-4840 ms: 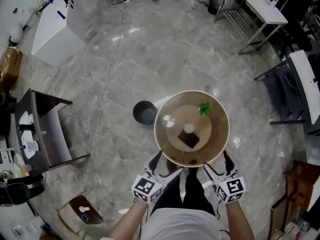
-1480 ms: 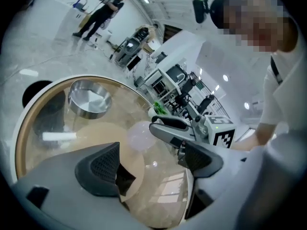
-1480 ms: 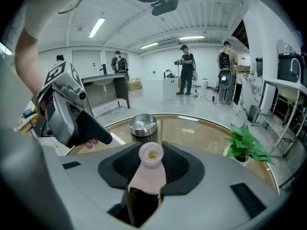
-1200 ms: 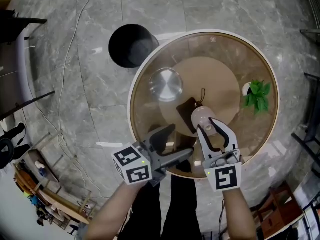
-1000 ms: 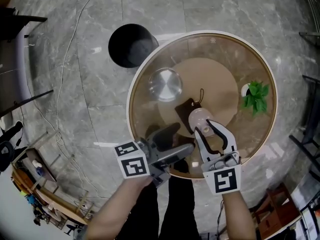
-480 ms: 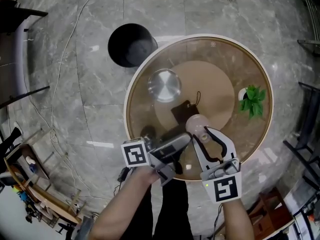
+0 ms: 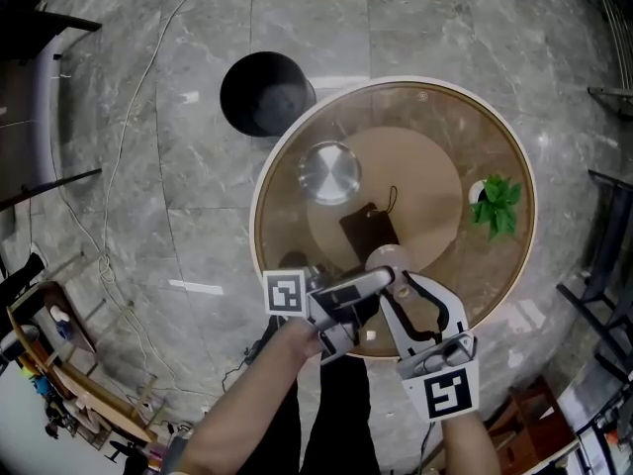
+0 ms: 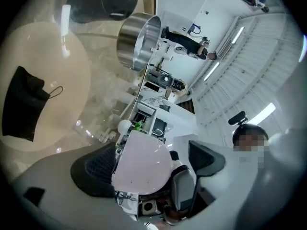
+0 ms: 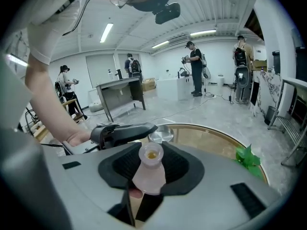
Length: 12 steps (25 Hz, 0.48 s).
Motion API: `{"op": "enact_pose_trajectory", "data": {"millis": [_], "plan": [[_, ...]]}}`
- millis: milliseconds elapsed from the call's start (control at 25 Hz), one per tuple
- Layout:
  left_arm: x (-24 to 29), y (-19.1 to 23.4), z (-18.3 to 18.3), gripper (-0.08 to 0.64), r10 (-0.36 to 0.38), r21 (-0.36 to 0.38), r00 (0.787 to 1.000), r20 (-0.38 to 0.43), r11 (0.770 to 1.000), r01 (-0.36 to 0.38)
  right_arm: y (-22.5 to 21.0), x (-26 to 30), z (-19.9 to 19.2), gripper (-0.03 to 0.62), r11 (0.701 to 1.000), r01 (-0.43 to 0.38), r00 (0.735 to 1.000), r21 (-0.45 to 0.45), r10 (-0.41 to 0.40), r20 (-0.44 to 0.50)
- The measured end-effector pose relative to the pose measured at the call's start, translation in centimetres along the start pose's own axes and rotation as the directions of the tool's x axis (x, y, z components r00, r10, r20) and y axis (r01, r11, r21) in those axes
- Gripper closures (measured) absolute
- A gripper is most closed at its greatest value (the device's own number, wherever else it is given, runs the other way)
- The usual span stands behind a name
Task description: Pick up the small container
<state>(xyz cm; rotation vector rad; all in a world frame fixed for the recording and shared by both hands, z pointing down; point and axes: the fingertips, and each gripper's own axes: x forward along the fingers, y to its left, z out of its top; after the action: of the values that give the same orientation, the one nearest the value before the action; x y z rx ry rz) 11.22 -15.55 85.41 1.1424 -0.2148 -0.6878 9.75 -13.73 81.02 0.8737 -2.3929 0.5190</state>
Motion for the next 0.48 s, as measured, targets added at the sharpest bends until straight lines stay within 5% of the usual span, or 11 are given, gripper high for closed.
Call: {"op": "enact_pose_trajectory", "data": {"millis": [480], "plan": [[0.4,-2.9,-2.8,0.19,-0.018,-0.031,0.995,-0.102,0.999,0.015,1.2,-2.8,3.1,0.448,1.0,0.007,0.999,0.018,-0.008,0.038]]}}
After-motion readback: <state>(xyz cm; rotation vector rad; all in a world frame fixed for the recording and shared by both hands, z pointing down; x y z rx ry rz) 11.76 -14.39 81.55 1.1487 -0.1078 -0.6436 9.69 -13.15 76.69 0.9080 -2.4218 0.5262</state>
